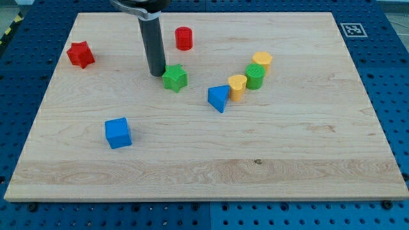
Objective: Move the green star to the diagonally left of the blue triangle
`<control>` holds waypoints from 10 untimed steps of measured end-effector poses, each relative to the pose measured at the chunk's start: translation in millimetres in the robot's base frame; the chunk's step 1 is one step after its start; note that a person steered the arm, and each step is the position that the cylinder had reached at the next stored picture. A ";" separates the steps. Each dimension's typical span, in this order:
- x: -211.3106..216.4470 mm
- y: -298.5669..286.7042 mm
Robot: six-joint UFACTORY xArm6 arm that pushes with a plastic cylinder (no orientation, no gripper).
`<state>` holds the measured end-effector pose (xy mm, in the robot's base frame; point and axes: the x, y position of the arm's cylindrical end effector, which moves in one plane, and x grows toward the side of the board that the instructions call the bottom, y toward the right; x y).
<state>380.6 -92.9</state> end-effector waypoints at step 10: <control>45.2 24.1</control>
<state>425.8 -68.8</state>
